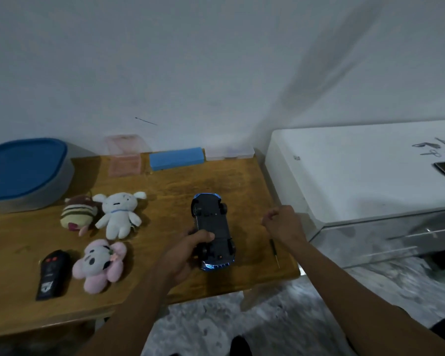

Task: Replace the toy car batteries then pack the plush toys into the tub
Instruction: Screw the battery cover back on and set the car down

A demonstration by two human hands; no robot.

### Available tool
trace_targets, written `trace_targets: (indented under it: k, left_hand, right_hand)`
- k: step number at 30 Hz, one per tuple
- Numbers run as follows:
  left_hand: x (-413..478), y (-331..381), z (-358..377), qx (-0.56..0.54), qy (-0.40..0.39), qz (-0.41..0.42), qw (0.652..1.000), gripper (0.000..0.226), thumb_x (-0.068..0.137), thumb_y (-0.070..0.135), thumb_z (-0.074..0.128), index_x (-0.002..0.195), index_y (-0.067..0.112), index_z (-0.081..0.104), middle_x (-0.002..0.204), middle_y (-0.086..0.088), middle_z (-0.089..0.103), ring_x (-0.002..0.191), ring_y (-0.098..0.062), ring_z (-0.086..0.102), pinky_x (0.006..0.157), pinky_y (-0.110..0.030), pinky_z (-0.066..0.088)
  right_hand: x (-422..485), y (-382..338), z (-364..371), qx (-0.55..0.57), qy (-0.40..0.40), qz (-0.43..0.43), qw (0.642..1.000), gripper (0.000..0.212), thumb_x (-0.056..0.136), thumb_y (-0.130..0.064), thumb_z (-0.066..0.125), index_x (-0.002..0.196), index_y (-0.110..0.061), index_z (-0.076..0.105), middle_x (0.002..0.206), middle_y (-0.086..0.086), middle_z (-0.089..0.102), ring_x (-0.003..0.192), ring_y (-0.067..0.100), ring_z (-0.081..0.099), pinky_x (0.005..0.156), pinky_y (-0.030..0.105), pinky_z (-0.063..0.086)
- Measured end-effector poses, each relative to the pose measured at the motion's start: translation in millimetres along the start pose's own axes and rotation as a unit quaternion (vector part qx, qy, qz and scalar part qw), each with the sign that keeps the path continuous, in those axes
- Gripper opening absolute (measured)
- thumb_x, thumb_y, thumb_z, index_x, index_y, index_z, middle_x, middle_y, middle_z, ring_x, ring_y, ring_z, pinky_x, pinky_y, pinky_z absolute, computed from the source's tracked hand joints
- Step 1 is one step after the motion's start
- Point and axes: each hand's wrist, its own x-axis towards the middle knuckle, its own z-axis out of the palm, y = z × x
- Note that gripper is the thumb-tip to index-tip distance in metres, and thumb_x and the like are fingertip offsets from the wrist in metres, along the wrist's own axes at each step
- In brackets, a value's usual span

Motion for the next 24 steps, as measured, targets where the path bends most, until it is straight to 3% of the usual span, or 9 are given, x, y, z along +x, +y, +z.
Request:
trace_targets:
  k: [4,7,9,12,15,17,19,22,24]
  left_hand:
    - [4.0,10.3,0.6,-0.053,0.014,0.0,0.999,0.051,0.078,0.014,0.067,0.127,0.006,0.055,0.125,-0.022,0.062,0.11,-0.039,0.062,0.079,-0.044,0.055]
    - [3.8,22.1,-5.6,-0.07,0.012,0.043,0.997,0.043,0.083,0.029,0.063,0.119,0.006,0.064,0.121,-0.017,0.066,0.112,-0.034,0.063,0.093,-0.047,0.051]
    - [-0.4,30.9,-9.1,-0.093,-0.005,0.058,0.994,0.039,0.09,0.037,0.054,0.113,0.008,0.069,0.114,-0.016,0.07,0.107,-0.031,0.066,0.09,-0.046,0.052]
    - [-2.6,39.2,-15.0,-0.084,-0.024,0.054,0.995,0.042,0.101,0.039,0.038,0.123,0.013,0.062,0.118,-0.017,0.068,0.11,-0.036,0.063,0.093,-0.054,0.05]
    - [-1.1,40.3,-15.1,-0.017,-0.032,0.081,0.996,0.033,0.101,0.023,0.045,0.132,0.026,0.054,0.122,-0.012,0.067,0.111,-0.034,0.063,0.096,-0.05,0.051]
    - [0.8,38.3,-14.8,-0.007,-0.016,0.091,0.996,0.048,0.096,0.015,0.056,0.139,0.03,0.043,0.12,-0.009,0.068,0.11,-0.031,0.065,0.093,-0.048,0.053]
    - [0.9,37.6,-14.1,0.006,-0.024,0.089,0.996,0.05,0.092,0.013,0.062,0.137,0.026,0.045,0.119,-0.008,0.069,0.109,-0.031,0.065,0.096,-0.05,0.051]
    - [1.9,35.9,-16.2,0.044,-0.024,0.088,0.995,0.045,0.087,0.013,0.068,0.128,0.027,0.056,0.116,-0.009,0.071,0.106,-0.029,0.067,0.097,-0.051,0.051]
    - [2.8,34.4,-18.5,0.074,-0.015,0.104,0.992,0.041,0.086,0.013,0.07,0.122,0.029,0.06,0.111,-0.007,0.073,0.101,-0.025,0.07,0.088,-0.042,0.056]
  right_hand:
    - [-38.6,-49.9,7.2,0.079,-0.103,-0.136,0.982,0.014,0.087,-0.023,0.068,0.1,-0.019,0.071,0.092,-0.01,0.067,0.093,0.012,0.065,0.086,0.032,0.056]
    - [-59.7,-72.4,19.5,0.088,-0.198,-0.189,0.958,0.033,0.087,-0.035,0.066,0.118,-0.023,0.065,0.113,-0.006,0.068,0.102,0.008,0.063,0.091,0.03,0.054]
    - [-63.6,-76.0,28.0,0.095,-0.228,-0.194,0.949,0.038,0.086,-0.047,0.064,0.121,-0.032,0.061,0.111,-0.013,0.067,0.099,0.002,0.064,0.085,0.024,0.054]
    - [-62.4,-77.0,35.0,0.156,-0.181,-0.165,0.957,0.041,0.08,-0.045,0.071,0.116,-0.03,0.061,0.104,-0.013,0.068,0.091,0.0,0.064,0.075,0.019,0.053]
    - [-52.9,-73.2,33.8,0.235,-0.141,-0.106,0.956,0.038,0.079,-0.029,0.076,0.113,-0.019,0.063,0.104,-0.004,0.07,0.092,0.009,0.068,0.083,0.034,0.058]
    - [-48.6,-68.1,30.9,0.303,-0.171,-0.062,0.935,0.028,0.081,-0.024,0.074,0.107,-0.017,0.066,0.103,0.002,0.072,0.093,0.019,0.07,0.085,0.047,0.057]
    - [-47.2,-60.8,30.6,0.367,-0.205,-0.022,0.907,0.02,0.084,-0.02,0.07,0.104,-0.014,0.068,0.102,0.009,0.073,0.096,0.03,0.069,0.088,0.055,0.054]
    - [-49.0,-49.6,32.5,0.371,-0.218,-0.008,0.903,0.017,0.088,-0.016,0.065,0.104,-0.014,0.068,0.104,0.01,0.072,0.099,0.03,0.068,0.089,0.053,0.054]
    - [-47.7,-45.4,34.4,0.342,-0.213,-0.017,0.915,0.023,0.087,-0.017,0.067,0.11,-0.021,0.066,0.108,0.005,0.071,0.099,0.022,0.068,0.089,0.044,0.056]
